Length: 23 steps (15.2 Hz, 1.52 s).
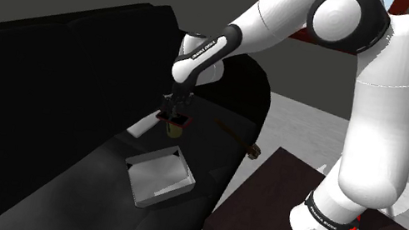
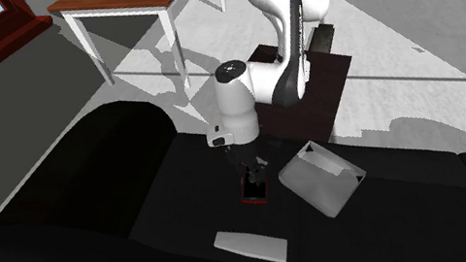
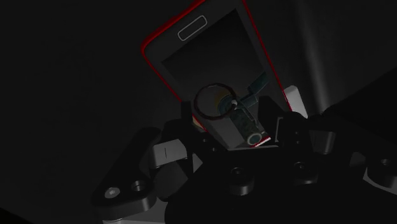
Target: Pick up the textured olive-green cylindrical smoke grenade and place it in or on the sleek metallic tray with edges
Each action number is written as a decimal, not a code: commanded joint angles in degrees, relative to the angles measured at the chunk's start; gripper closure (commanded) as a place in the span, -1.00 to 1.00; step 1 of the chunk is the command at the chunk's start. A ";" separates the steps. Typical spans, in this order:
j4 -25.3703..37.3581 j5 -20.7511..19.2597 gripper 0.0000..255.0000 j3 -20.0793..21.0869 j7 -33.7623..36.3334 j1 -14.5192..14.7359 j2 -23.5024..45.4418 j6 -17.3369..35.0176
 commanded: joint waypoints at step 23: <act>-5.36 -1.67 1.00 2.04 8.60 4.02 -16.12 -9.96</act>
